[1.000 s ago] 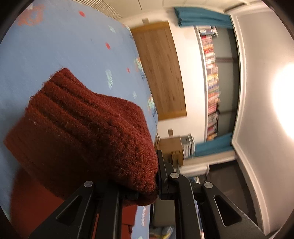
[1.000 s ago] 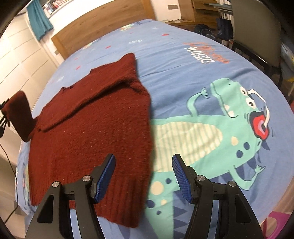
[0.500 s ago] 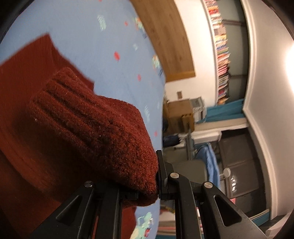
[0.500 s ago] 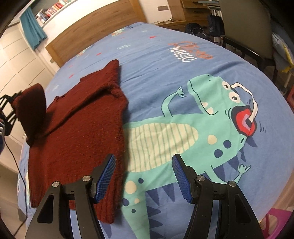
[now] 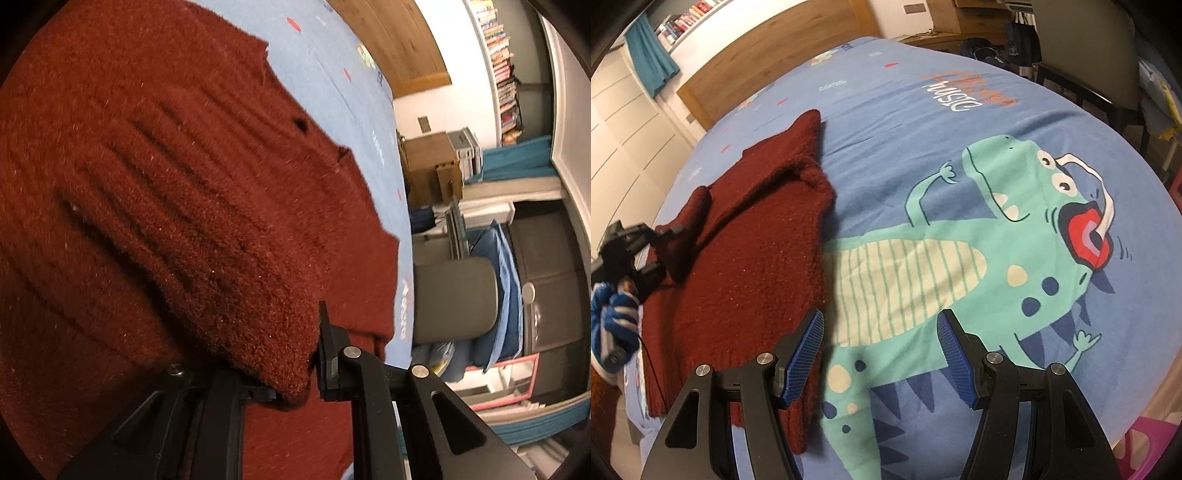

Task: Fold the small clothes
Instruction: 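Carry the held cuff across the sweater body and open the left gripper, then lift the open left gripper away from the folded sleeve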

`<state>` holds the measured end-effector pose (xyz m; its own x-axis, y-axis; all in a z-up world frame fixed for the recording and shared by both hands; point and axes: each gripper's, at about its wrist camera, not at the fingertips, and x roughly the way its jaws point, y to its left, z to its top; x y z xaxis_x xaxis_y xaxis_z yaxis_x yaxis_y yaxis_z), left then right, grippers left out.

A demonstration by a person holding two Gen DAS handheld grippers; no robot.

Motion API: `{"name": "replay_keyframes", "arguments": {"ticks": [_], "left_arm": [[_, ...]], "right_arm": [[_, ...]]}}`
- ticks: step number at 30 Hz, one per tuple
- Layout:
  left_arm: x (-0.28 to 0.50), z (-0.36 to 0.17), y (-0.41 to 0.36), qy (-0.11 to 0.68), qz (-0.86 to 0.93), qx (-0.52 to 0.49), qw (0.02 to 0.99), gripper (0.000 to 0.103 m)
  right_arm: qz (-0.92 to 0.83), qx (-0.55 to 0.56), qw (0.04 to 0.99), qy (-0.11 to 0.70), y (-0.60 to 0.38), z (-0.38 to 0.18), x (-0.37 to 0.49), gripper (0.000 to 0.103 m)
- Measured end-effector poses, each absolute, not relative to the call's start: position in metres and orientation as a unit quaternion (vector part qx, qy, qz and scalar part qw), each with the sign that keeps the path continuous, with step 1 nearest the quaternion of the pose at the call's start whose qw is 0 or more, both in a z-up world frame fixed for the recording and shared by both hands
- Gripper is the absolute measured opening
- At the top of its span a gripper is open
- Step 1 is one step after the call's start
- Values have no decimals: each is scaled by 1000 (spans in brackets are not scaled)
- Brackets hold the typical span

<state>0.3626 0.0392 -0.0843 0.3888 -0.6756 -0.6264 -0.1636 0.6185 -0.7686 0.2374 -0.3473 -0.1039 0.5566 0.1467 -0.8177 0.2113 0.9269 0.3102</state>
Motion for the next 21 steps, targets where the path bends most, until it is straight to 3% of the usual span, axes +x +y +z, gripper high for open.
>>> {"name": "replay_keyframes", "arguments": {"ticks": [4, 6, 12, 15, 16, 17, 21], "left_arm": [[359, -68, 42, 524, -182, -380, 741, 26], [357, -58, 46, 517, -178, -376, 748, 40], [355, -54, 75, 483, -134, -415, 759, 48], [356, -58, 86, 470, -121, -432, 760, 44], [357, -59, 85, 467, -124, -439, 758, 38], [359, -59, 81, 467, -131, -447, 751, 25], [372, -59, 57, 470, -161, -465, 733, 14]], "right_arm": [[-14, 186, 863, 469, -342, -102, 241, 66], [-12, 186, 864, 468, -340, -102, 242, 66], [-6, 187, 863, 470, -335, -104, 245, 66], [-4, 189, 862, 470, -334, -106, 246, 66], [-4, 190, 862, 470, -334, -106, 246, 66], [-4, 190, 862, 470, -334, -106, 245, 66], [-6, 193, 861, 471, -335, -108, 246, 66]]}}
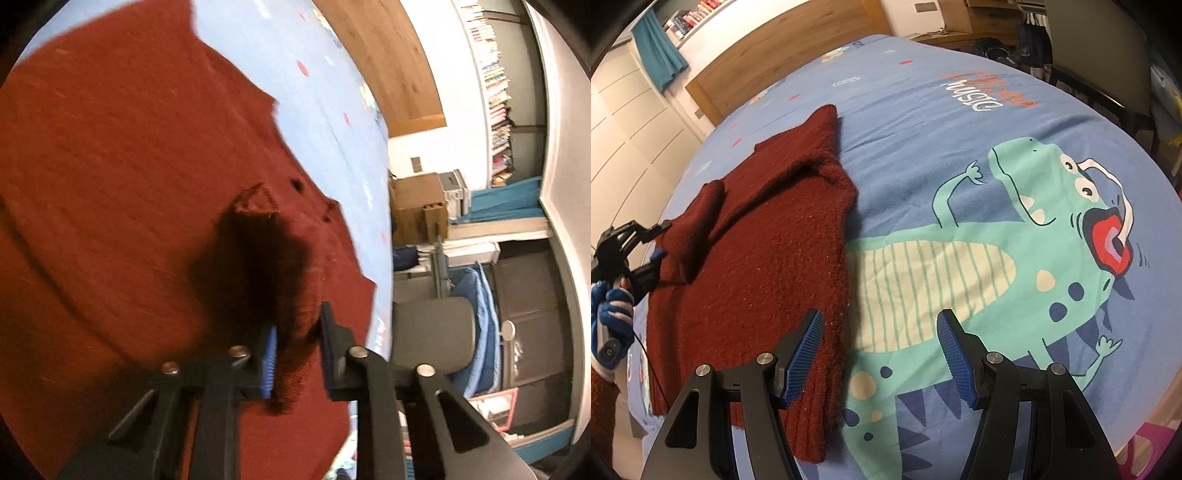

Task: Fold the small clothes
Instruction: 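Lift the open left gripper away from the folded sleeve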

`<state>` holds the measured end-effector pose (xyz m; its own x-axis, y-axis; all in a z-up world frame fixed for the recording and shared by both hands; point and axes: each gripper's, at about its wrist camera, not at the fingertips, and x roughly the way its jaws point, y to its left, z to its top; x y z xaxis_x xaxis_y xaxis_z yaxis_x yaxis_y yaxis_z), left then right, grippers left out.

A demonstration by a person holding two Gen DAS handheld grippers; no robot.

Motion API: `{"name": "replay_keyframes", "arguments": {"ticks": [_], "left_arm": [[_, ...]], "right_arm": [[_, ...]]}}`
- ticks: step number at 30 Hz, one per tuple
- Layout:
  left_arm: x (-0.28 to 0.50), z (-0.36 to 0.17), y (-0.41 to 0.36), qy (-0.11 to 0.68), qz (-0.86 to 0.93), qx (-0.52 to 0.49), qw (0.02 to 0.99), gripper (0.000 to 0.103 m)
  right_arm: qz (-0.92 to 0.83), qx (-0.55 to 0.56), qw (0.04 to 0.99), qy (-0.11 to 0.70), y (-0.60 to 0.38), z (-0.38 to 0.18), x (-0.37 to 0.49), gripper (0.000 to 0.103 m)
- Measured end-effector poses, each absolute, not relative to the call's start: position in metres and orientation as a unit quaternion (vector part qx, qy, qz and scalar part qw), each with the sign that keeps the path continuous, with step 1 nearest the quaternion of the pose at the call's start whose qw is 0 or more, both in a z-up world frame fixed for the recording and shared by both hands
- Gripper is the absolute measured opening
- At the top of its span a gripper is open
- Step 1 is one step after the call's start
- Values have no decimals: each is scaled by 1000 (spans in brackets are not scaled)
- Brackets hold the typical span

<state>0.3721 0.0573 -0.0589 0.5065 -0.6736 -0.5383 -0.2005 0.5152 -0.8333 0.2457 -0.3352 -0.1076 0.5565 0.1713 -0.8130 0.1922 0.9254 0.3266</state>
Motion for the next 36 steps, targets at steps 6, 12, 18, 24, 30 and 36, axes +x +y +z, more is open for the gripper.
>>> {"name": "replay_keyframes", "arguments": {"ticks": [6, 12, 18, 24, 30, 36], "left_arm": [[381, -48, 5, 488, -211, -417, 737, 12], [381, -48, -45, 533, -230, -323, 747, 43], [365, -30, -64, 520, -257, -261, 771, 51], [345, -21, -15, 491, -175, -174, 835, 51], [323, -61, 7, 521, -99, -95, 842, 51], [293, -65, -28, 518, -141, -65, 841, 55]], "right_arm": [[-10, 194, 861, 470, -341, -107, 244, 66], [-14, 198, 860, 471, -344, -108, 242, 66], [-12, 191, 863, 467, -341, -100, 240, 66], [-12, 194, 864, 464, -342, -98, 241, 66], [2, 188, 864, 467, -329, -99, 247, 66], [12, 176, 865, 469, -316, -97, 252, 66]]}}
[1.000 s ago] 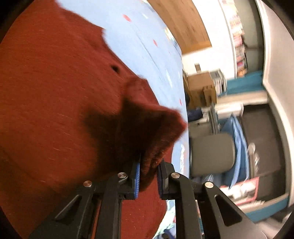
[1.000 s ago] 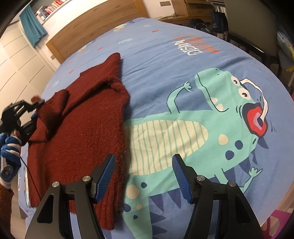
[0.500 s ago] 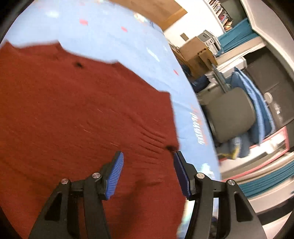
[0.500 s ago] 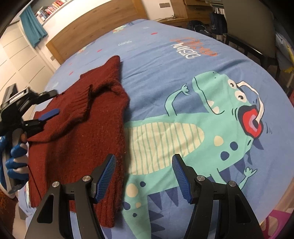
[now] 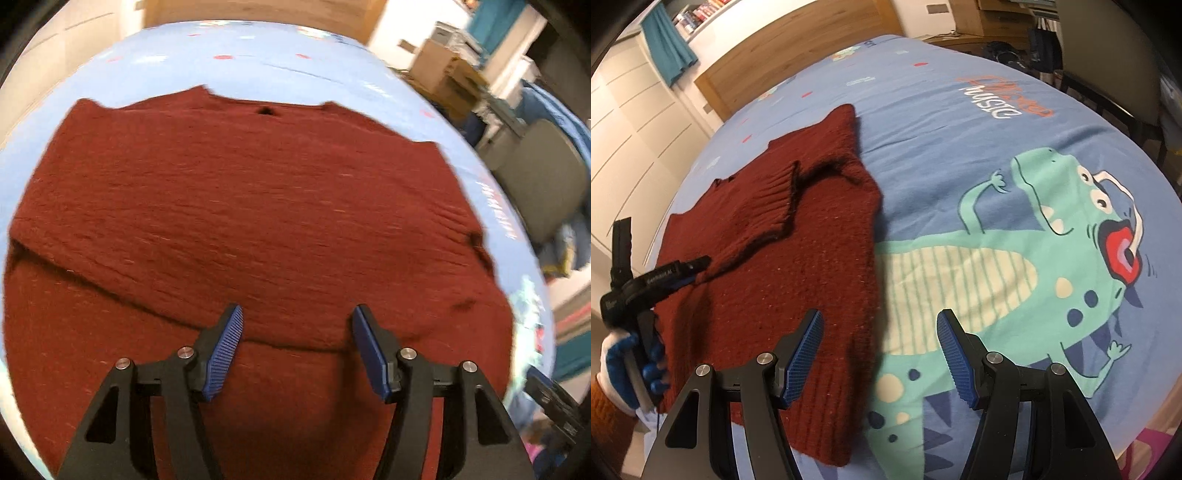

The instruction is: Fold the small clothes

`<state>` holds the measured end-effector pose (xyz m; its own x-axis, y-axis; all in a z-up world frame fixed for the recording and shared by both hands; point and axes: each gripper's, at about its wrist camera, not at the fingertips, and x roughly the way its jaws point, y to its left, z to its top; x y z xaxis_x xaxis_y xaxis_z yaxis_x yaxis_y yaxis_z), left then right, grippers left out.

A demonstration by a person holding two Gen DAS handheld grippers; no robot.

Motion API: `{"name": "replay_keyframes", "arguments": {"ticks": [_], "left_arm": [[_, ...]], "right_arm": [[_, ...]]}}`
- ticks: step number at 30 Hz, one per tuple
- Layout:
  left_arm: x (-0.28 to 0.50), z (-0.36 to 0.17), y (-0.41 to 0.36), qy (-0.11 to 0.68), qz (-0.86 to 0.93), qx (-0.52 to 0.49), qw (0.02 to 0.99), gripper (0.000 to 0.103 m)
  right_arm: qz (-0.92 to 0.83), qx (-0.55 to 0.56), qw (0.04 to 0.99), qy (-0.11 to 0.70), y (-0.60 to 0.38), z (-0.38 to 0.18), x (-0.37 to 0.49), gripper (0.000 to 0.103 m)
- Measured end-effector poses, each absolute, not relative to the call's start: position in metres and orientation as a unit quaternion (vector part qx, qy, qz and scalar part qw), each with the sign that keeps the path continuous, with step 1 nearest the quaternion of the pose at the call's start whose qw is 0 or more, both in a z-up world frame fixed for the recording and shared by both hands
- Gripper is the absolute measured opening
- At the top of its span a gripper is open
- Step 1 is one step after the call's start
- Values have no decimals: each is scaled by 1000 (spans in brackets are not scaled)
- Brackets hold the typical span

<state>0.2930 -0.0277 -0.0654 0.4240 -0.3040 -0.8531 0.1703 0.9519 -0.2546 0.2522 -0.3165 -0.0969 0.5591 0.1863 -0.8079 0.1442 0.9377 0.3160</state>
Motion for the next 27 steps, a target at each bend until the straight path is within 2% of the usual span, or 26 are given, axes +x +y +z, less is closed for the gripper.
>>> {"name": "replay_keyframes", "arguments": {"ticks": [3, 9, 16, 22, 27], "left_arm": [[296, -50, -25, 499, -141, -55, 853, 55], [321, -33, 36, 472, -62, -38, 879, 55], [342, -51, 102, 489, 28, -39, 871, 57], [315, -73, 93, 508, 2, -45, 860, 59], [305, -58, 92, 486, 11, -45, 873, 58]], "right_arm": [[13, 173, 867, 467, -314, -94, 256, 66], [16, 164, 868, 469, -308, -93, 263, 66], [24, 152, 867, 474, -297, -96, 272, 66], [31, 142, 868, 475, -289, -95, 277, 66], [37, 135, 868, 476, -283, -95, 283, 66]]}}
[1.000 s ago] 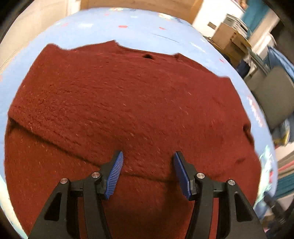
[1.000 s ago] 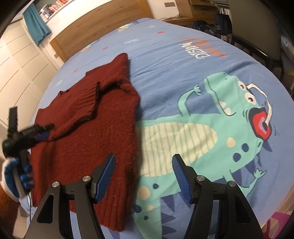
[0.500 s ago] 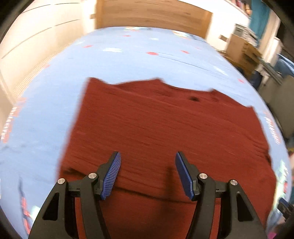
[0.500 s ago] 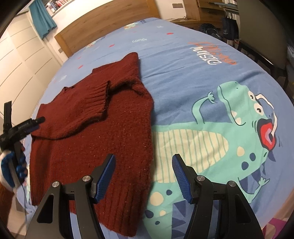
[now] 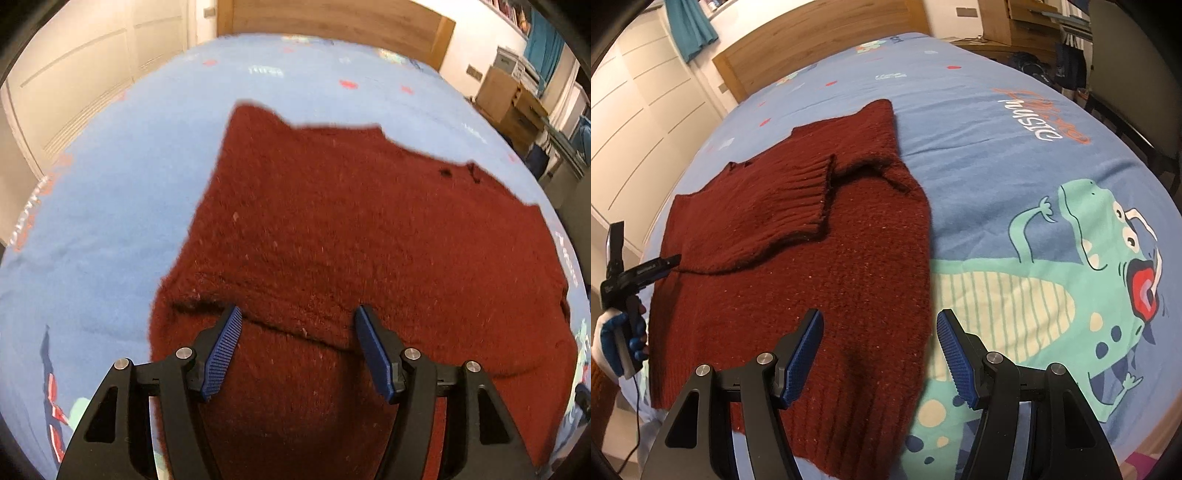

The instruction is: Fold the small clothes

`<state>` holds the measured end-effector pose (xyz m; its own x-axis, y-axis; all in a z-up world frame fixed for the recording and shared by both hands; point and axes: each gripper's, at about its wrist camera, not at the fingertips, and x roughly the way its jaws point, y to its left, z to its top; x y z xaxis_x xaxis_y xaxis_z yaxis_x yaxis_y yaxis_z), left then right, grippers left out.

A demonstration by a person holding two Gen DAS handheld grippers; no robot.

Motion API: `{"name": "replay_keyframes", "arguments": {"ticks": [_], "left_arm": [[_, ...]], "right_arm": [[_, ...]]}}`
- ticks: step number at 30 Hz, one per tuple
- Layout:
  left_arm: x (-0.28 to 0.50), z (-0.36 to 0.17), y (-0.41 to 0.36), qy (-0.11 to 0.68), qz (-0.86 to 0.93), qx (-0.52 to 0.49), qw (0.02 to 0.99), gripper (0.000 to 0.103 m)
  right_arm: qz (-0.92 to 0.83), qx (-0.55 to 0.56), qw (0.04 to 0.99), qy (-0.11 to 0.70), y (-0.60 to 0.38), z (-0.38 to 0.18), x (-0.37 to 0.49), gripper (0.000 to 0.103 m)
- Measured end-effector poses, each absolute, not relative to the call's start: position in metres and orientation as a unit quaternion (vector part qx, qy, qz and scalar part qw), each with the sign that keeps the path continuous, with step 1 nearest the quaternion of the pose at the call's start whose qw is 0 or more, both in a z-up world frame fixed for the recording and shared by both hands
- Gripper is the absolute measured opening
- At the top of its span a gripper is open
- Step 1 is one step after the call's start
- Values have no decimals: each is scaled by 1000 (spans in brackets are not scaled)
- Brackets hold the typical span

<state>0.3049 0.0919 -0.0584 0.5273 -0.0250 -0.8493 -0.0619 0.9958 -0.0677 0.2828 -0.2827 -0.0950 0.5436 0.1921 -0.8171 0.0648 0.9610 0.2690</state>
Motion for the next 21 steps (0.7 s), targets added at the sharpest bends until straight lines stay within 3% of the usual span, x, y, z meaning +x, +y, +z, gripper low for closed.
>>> {"name": "replay_keyframes", "arguments": {"ticks": [8, 21], "left_arm": [[325, -73, 73, 506, 8, -14, 862, 59], [259, -46, 42, 495, 3, 84, 865, 59]], "right_arm": [[40, 129, 868, 478, -275, -94, 286, 66], [49, 126, 870, 474, -266, -87, 277, 66]]}}
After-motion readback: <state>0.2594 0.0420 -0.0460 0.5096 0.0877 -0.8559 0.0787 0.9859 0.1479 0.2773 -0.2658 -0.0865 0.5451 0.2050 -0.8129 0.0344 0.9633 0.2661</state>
